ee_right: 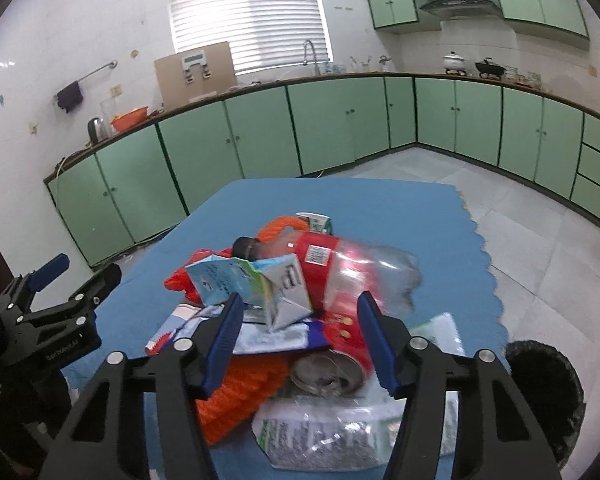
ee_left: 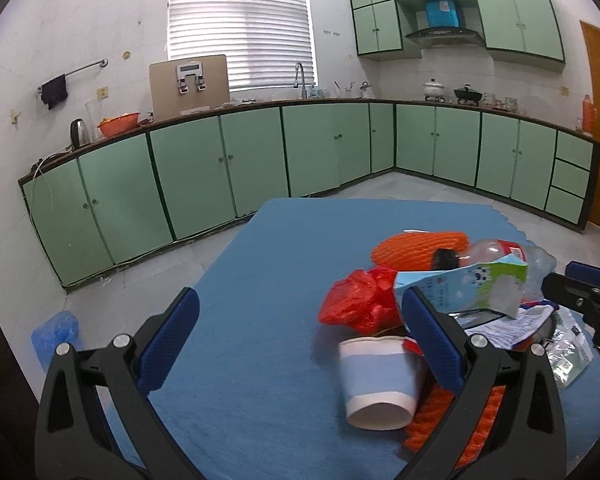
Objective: Collect trash
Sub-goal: 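Move the right tool into the pile toward the clear red-labelled bottle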
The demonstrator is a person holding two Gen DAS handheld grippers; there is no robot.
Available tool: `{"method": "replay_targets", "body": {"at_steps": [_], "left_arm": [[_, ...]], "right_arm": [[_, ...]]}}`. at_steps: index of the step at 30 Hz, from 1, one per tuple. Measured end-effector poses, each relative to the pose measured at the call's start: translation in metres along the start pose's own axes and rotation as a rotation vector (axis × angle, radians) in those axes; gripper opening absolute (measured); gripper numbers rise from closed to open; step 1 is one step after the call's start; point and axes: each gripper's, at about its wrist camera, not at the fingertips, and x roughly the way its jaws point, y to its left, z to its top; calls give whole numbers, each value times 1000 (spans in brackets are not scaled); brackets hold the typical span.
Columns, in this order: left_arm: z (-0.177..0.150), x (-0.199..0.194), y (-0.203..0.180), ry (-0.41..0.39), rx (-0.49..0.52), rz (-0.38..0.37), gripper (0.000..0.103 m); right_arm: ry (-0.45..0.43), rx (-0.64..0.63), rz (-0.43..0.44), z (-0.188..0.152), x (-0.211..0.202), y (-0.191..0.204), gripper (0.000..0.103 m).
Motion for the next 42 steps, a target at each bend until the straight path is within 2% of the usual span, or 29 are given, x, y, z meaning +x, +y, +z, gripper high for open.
{"method": "replay_targets", "body": {"at_steps": [3,9,14,20,23,27,31,32,37,42], "left_arm": [[1,4,2,-3,-1,6,98],[2,13,11,2,-6,13,98],[2,25,19,22,-27,19,98],[0,34,21,40,-27,21,98],[0,38,20,50,-31,23,98],[0,42,21,60,-29,22,98],[2,43,19,62,-25,24,98],[2,43,19,63,-24,25,98],[2,46,18,71,-24,32,98],[-2,50,17,81,-21,42,98]], "right_arm": [[-2,-18,-4,5,9,9,52],[-10,-40,-2,14,23,13,52],[38,-35,35,16,38,7,52],[66,-63,83,12,38,11,46],[59,-72,82,13,41,12,46],[60,-91,101,18,47,12,55],[75,-106,138,21,53,13,55],[79,-106,146,21,54,13,54],[122,-106,182,16,57,13,35],[141,-112,195,12,57,15,35]]}}
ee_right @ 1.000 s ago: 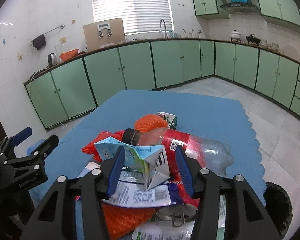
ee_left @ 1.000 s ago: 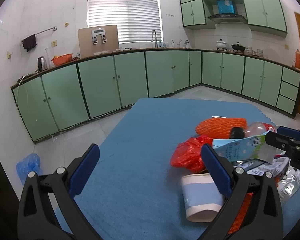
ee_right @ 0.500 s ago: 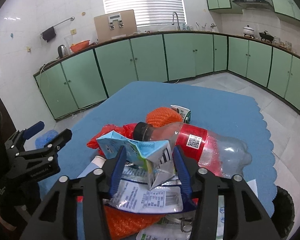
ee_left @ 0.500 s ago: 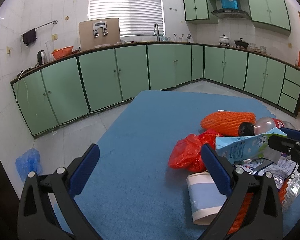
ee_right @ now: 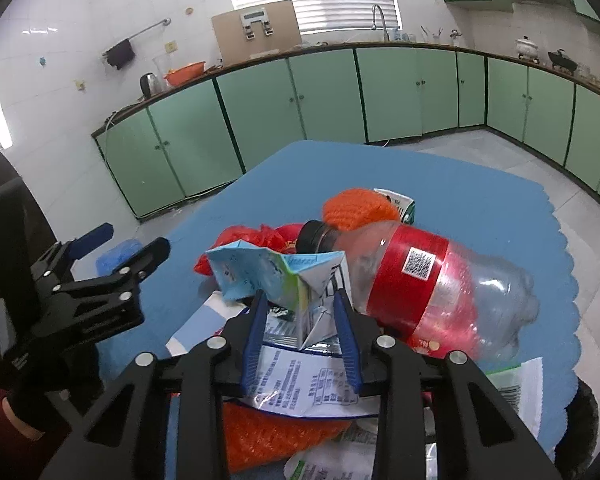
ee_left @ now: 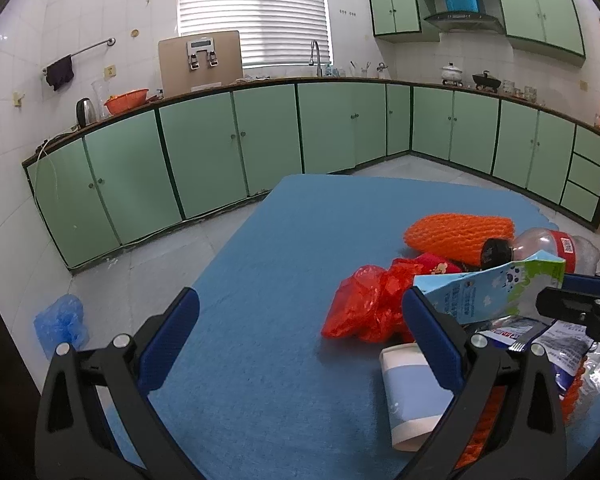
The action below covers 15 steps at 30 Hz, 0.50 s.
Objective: Collect trash
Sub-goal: 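Move the right tool into the pile toward the clear red-labelled bottle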
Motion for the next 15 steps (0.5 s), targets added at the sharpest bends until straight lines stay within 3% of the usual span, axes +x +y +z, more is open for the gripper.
{"method": "replay_targets", "body": {"at_steps": [5,9,15], "left_arm": [[0,3,3,8,-8,16,98],[0,6,7,12,-15,25,98],[-2,11,9,26,-18,27,98]], "right_arm": [[9,15,0,5,8,-4,40],[25,16,3,9,20,-4,54],[45,56,26,15,33,-13,63]]}}
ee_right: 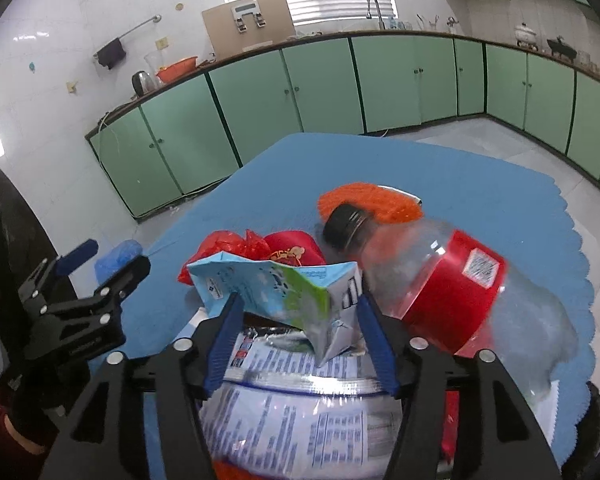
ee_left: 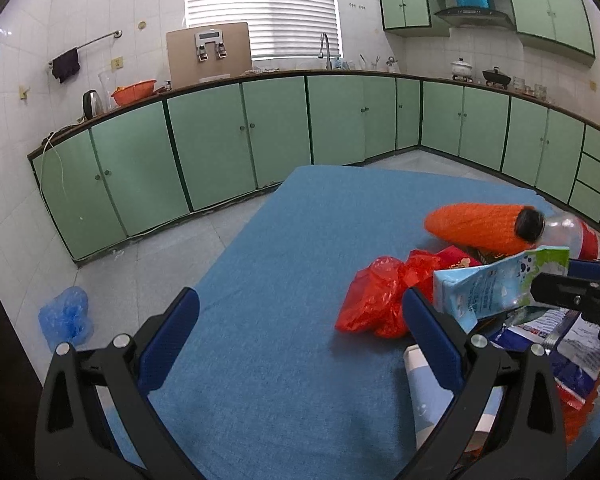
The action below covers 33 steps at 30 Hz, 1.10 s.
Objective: Collect trash
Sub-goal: 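Move the right tool into the pile toward the clear red-labelled bottle, then close the right tool around the clear plastic bottle with red label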
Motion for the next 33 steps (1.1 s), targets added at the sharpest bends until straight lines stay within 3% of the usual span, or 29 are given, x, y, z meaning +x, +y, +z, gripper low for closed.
{"method": "replay_targets", "body": {"at_steps": [7,13,20,31,33], "left_arm": [[1,8,2,18,0,-2,98],[1,13,3,27,-8,-8,98],[0,10,-6,21,2,-41,98],[20,4,-16,-20,0,-41,98],[20,3,-15,-19,3,-40,98]], "right_arm": [[23,33,22,6,12,-8,65],[-24,2,9,5,-12,-1,65],[-116,-9,-78,6,-50,-17,65],[-130,-31,-156,11,-56,-29,65],[-137,-21,-182,8,-63,-34,69]]}}
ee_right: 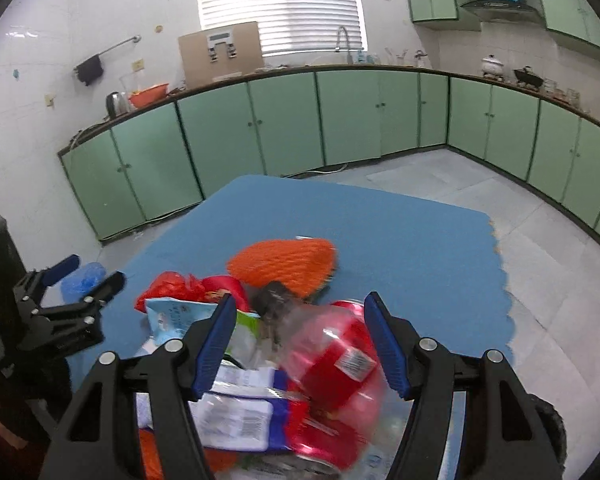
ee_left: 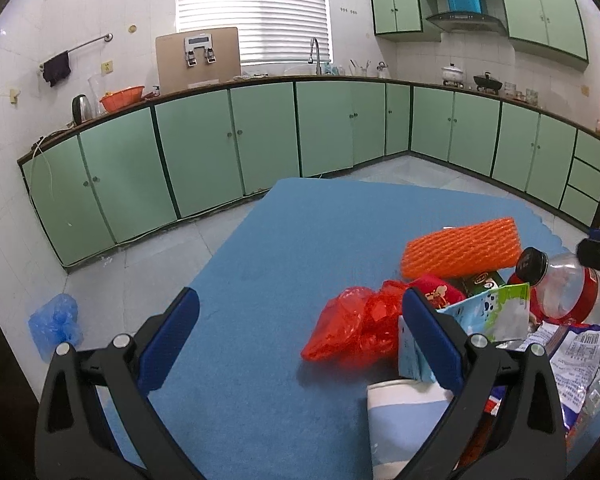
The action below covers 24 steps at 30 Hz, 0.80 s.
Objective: Collect trash
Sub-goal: 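Close the right tool around the clear plastic bottle with red label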
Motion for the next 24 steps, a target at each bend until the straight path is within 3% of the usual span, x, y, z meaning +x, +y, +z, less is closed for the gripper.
{"method": "replay_targets", "body": {"at_steps": [4,6,14,24], "left_arm": [[-3,-6,-5,2,7,-14,98],[-3,-8,-10,1,17,-25,98],[-3,-14,-36,-16,35,-55,98],[-5,-6,-58,-13,42,-48,98]], "right_arm": [[-10,10,-50,-14,-18,-19,85],[-6,15,-69,-22,-23,-29,88],[6,207,9,-44,-15,-90,89],[75,196,125,-61,14,-99,93]]}}
